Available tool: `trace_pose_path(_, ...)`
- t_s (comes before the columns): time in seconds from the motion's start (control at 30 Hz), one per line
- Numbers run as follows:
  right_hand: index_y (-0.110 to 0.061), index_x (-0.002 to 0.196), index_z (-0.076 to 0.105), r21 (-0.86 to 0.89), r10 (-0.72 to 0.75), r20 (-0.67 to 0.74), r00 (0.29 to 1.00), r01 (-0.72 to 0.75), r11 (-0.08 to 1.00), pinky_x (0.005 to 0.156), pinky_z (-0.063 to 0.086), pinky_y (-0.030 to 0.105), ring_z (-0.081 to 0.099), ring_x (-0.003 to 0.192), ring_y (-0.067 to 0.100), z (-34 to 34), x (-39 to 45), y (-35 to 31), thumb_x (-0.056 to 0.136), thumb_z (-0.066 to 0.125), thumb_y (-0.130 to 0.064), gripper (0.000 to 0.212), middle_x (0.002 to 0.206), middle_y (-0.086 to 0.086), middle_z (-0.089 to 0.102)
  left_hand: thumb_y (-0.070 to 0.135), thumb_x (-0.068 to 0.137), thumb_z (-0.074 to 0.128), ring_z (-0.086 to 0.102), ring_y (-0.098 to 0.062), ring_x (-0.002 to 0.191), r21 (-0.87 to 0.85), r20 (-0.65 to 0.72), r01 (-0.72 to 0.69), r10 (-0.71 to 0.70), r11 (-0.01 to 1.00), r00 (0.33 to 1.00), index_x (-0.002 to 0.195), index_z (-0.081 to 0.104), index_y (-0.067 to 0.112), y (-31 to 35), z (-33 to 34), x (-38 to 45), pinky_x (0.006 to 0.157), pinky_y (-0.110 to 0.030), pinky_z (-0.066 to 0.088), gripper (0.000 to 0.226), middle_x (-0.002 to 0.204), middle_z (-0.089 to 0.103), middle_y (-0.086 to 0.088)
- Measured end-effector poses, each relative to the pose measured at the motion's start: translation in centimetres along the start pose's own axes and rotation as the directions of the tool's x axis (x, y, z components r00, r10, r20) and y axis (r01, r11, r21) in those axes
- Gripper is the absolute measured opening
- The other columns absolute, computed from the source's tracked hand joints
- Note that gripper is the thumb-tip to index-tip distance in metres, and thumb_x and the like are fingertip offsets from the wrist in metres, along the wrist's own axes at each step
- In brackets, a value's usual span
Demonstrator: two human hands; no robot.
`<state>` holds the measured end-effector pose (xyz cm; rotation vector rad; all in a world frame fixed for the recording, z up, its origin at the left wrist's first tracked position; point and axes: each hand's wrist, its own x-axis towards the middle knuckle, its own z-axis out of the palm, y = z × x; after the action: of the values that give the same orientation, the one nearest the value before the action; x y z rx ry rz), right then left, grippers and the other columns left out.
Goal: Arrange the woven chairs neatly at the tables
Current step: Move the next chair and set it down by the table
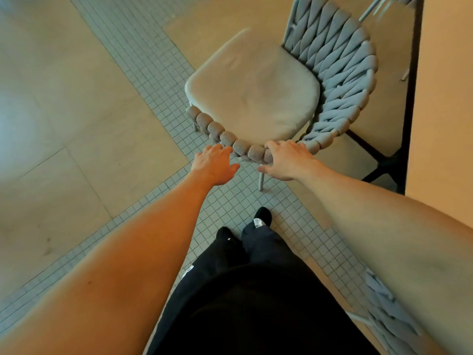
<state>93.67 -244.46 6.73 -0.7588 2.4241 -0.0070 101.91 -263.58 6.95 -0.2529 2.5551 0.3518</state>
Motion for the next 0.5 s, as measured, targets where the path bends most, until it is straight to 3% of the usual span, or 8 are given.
trace_pose_path(0.17, -0.017, 0.14, 0.046, -0.046, 0.012, 0.071, 0.997, -0.008, 0.999, 0.107, 0.041, 0.052, 0.052, 0.129, 0.034, 0.9, 3.3, 3.5, 0.091, 0.056, -0.07, 0.072, 0.14, 0.009, 0.058, 0.052, 0.092, 0.059, 0.033, -0.03, 0.138, 0.002, -0.049, -0.041, 0.041, 0.999, 0.998, 0.145, 0.043, 0.02, 1.0, 1.5, 4.7, 0.106, -0.052, 0.041, 0.064, 0.148, 0.038, -0.008)
trace_pose_path(0.3, -0.018, 0.13, 0.052, -0.067, -0.007, 0.117, 0.993, 0.015, 0.998, 0.108, 0.038, 0.051, 0.053, 0.126, 0.034, 2.3, 4.5, 5.3, 0.091, 0.051, -0.073, 0.067, 0.132, 0.009, 0.061, 0.055, 0.085, 0.067, 0.023, -0.03, 0.141, 0.013, -0.025, -0.084, 0.084, 0.996, 0.996, 0.142, 0.043, 0.018, 1.9, 2.5, 7.4, 0.107, -0.052, 0.042, 0.072, 0.147, 0.035, -0.009)
trace_pose_path(0.5, -0.027, 0.119, 0.059, -0.112, 0.002, 0.134, 0.991, 0.014, 0.994, 0.101, 0.038, 0.047, 0.061, 0.113, 0.026, 4.0, 6.8, 6.9, 0.082, 0.042, -0.089, 0.074, 0.114, 0.001, 0.067, 0.061, 0.076, 0.075, 0.021, -0.029, 0.139, 0.062, 0.163, -0.129, 0.118, 0.99, 0.98, 0.143, 0.043, 0.025, 2.9, 4.4, 11.1, 0.099, -0.057, 0.048, 0.082, 0.144, 0.038, -0.003)
